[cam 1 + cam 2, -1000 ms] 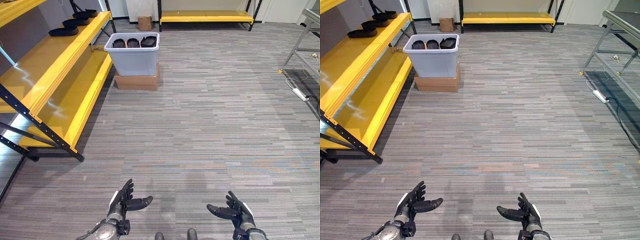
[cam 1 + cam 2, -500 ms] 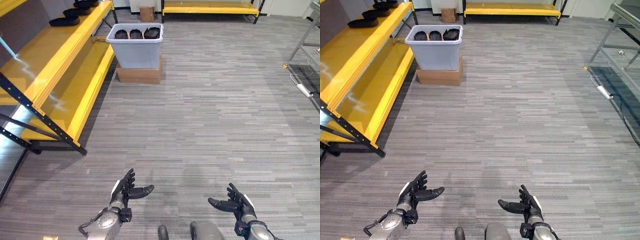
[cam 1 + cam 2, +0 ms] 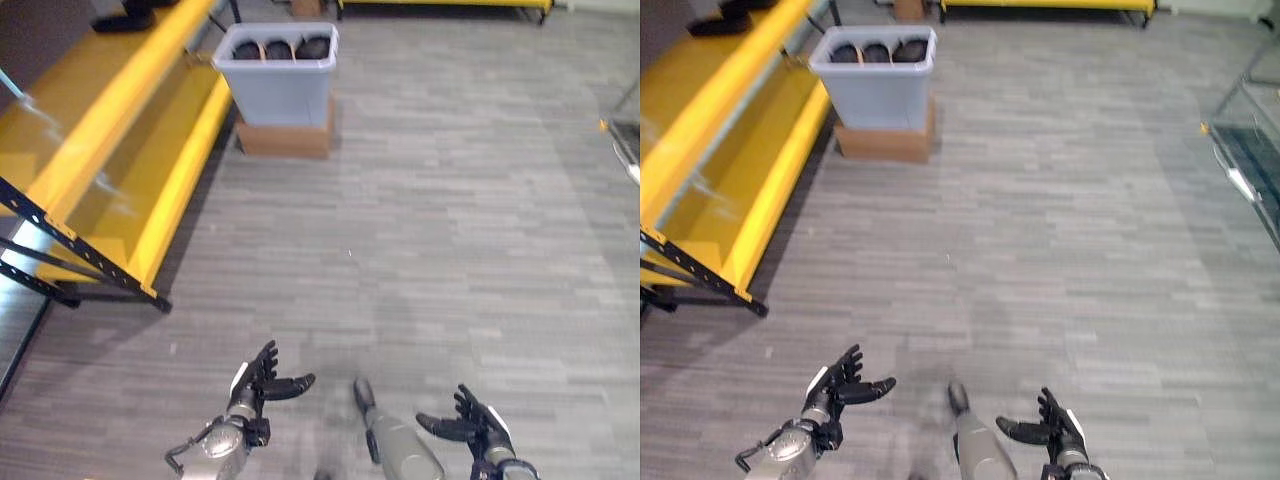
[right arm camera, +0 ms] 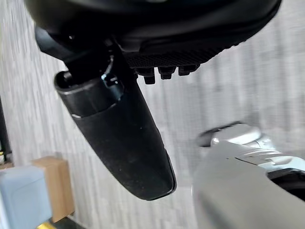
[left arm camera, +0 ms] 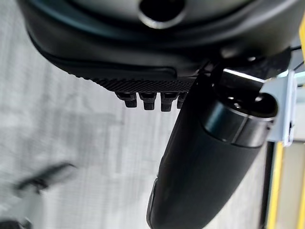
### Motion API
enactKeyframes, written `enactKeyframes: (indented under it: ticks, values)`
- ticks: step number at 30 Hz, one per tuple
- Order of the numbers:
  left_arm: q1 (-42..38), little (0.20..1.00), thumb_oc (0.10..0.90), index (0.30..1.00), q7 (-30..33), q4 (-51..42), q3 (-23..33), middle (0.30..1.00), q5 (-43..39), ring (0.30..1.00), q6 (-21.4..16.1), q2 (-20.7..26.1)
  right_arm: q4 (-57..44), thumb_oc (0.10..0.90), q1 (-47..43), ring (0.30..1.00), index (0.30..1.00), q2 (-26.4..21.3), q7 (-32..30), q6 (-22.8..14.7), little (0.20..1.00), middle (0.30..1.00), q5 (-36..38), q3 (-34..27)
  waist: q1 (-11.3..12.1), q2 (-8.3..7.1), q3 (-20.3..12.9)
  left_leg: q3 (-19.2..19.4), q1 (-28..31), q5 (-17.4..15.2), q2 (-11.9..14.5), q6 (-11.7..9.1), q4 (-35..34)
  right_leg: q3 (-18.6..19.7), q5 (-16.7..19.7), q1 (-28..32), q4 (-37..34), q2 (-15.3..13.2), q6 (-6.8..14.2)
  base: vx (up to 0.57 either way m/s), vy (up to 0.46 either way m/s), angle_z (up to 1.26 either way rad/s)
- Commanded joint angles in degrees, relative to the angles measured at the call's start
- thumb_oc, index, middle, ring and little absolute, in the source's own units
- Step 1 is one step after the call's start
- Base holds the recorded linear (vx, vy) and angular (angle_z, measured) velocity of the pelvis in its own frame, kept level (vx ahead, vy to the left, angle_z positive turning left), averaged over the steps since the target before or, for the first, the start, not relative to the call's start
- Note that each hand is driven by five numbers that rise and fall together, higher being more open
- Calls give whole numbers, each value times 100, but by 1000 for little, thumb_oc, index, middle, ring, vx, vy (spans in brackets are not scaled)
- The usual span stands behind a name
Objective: Move parts from the plastic box to the shelf.
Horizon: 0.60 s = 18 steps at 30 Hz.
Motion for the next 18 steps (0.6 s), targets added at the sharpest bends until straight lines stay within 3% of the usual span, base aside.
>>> enactKeyframes:
  ticks: [1,2,3,4,5,6,7,8,9,10,11,14,15,16,17,18]
  values:
    - [-495,1000,900,1000,-46,-372,93,1000,39,1000,-485,177,-617,900,-331,1000,1000,-136,46,-546,1000,1000,298,-233,-238,-65,-300,101,586,634,103,-155,293,-117,-192,20,-160,173,261,223,-132,25]
    - [-532,1000,900,1000,-50,-365,50,1000,16,1000,-483,166,-613,900,-380,1000,1000,-146,37,-564,1000,1000,361,-238,-261,-37,-330,88,499,942,163,-227,564,-140,-250,103,-134,219,184,417,-295,31]
    - [-571,1000,900,1000,-51,-351,19,1000,-71,1000,-478,154,-635,900,-403,1000,1000,-172,29,-590,1000,1000,417,-247,-226,-80,-354,139,161,1549,259,-328,1417,-69,-407,452,-234,300,30,298,-233,37]
    - [-571,1000,900,1000,-51,-351,18,1000,-71,1000,-478,155,-635,900,-404,1000,1000,-171,29,-591,1000,1000,417,-247,-231,-79,-357,131,139,1536,259,-328,1447,-75,-404,448,-236,298,30,289,-248,22]
    - [-572,1000,900,1000,-41,-355,0,1000,-99,1000,-473,146,-633,900,-419,1000,1000,-202,18,-621,1000,1000,426,-252,-188,-137,-344,172,-198,1863,256,-355,2186,-58,-438,651,-340,265,-54,242,-294,8]
    - [-592,1000,900,1000,-24,-398,-9,1000,-149,1000,-446,184,-635,900,-481,1000,1000,-280,-43,-627,1000,1000,450,-264,-25,-331,-171,204,-852,2330,174,-363,3573,2,-482,1033,-496,230,-249,240,-293,-4]
    - [-594,1000,900,1000,-24,-400,-9,1000,-150,1000,-444,186,-634,900,-483,1000,1000,-279,-43,-627,1000,1000,450,-265,-27,-321,-162,197,-867,2312,186,-365,3611,-5,-480,1033,-496,241,-249,204,-299,2]
    - [-566,1000,900,1000,-19,-449,6,1000,-159,1000,-430,210,-627,900,-517,1000,1000,-323,-87,-622,1000,1000,422,-257,92,-414,-47,296,-1141,2244,152,-262,4073,58,-500,1187,-524,218,-304,190,-193,-13]
    - [-473,1000,900,1000,3,-472,74,1000,-197,1000,-423,213,-589,900,-554,1000,1000,-333,-151,-597,1000,1000,402,-267,277,-517,84,633,-1628,1812,161,-106,4260,188,-587,1416,-545,181,-358,195,-195,-21]
    - [-473,1000,900,1000,3,-473,74,1000,-197,1000,-423,213,-589,900,-554,1000,1000,-333,-151,-597,1000,1000,402,-267,278,-518,81,634,-1631,1814,160,-106,4258,188,-587,1413,-544,179,-358,220,-146,-25]
    - [-424,1000,900,1000,34,-447,115,1000,-208,1000,-405,204,-522,900,-568,1000,1000,-330,-199,-585,1000,1000,399,-260,385,-581,128,792,-2042,1543,117,-31,4064,223,-637,1543,-550,125,-335,156,-52,-39]
    - [-252,1000,900,1000,24,-474,202,1000,-232,1000,-403,233,-507,900,-518,1000,1000,-305,-200,-576,1000,1000,347,-261,533,-669,149,956,-2476,1383,243,-15,2927,393,-775,1868,-629,36,-273,322,6,-37]
    - [-206,1000,900,1000,37,-470,191,1000,-200,1000,-393,242,-498,900,-473,1000,1000,-288,-200,-572,1000,1000,295,-244,583,-644,176,948,-2374,1572,424,-84,1422,422,-926,2043,-617,5,-206,334,49,-34]
    - [-207,1000,900,1000,37,-470,192,1000,-200,1000,-393,244,-499,900,-474,1000,1000,-286,-200,-572,1000,1000,295,-244,585,-657,168,958,-2352,1617,412,-85,1357,426,-919,2033,-618,-6,-207,468,111,-30]
    - [-196,1000,900,1000,30,-444,207,1000,-144,1000,-390,239,-461,900,-445,1000,1000,-298,-193,-573,1000,1000,186,-198,603,-534,170,880,-2257,2162,500,-265,-33,474,-1069,2261,-674,42,-161,366,99,-18]
    - [-213,1000,900,1000,29,-423,194,1000,-93,1000,-384,240,-457,900,-424,1000,1000,-306,-168,-588,1000,1000,155,-178,604,-459,122,888,-2353,2303,532,-356,-604,498,-1143,2307,-711,88,-158,490,128,2]
